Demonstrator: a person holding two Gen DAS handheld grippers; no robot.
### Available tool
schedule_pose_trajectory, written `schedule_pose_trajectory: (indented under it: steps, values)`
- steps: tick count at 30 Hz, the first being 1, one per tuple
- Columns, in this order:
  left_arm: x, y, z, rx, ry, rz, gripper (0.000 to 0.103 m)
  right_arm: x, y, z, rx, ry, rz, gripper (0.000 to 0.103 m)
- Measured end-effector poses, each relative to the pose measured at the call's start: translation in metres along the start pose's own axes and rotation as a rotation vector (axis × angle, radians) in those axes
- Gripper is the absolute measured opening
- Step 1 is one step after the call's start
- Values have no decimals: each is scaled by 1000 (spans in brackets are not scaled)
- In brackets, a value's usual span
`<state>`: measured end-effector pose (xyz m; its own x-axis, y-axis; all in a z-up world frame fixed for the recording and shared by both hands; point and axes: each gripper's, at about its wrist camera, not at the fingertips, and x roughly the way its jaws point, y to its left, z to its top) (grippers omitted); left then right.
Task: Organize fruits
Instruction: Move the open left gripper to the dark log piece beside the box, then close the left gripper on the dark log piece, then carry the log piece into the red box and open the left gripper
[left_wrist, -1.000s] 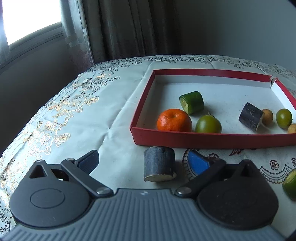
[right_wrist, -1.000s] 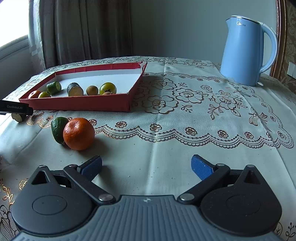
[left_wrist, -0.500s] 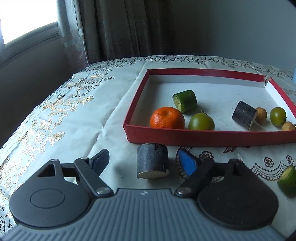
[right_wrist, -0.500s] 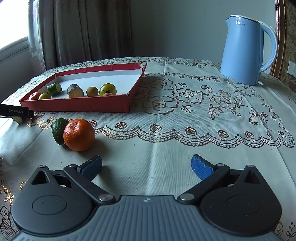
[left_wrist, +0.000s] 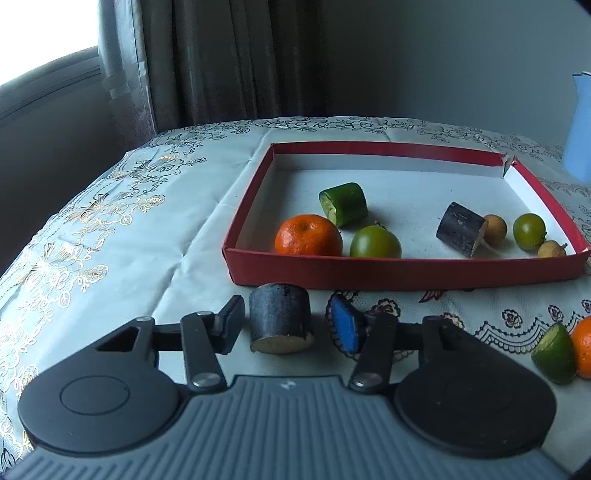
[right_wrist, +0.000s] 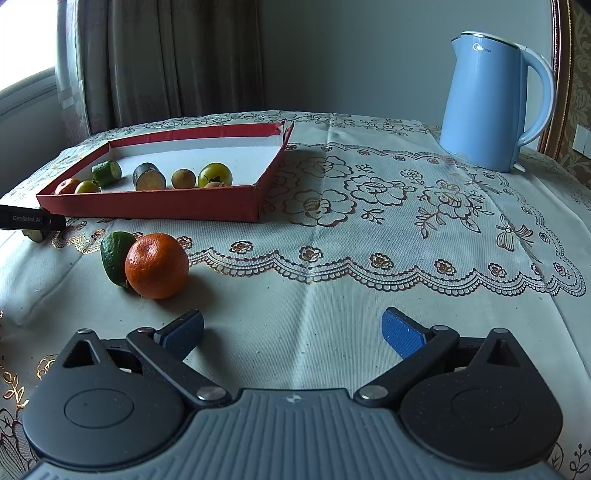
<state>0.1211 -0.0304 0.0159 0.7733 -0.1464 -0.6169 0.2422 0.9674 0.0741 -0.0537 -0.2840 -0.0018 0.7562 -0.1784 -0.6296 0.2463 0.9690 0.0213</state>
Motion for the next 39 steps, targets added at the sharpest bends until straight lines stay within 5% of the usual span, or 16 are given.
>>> schedule_pose_trajectory:
  steps: [6, 25, 39]
  values:
    - [0, 2, 0, -12, -4, -20, 32, 0, 0, 0, -1, 0, -1, 103]
    - [-37, 10, 6, -45, -71, -26, 31, 0, 0, 0, -1, 0, 0, 103]
    - [-27, -48, 30, 9, -89, -106, 31, -1, 0, 0, 0, 1, 1, 103]
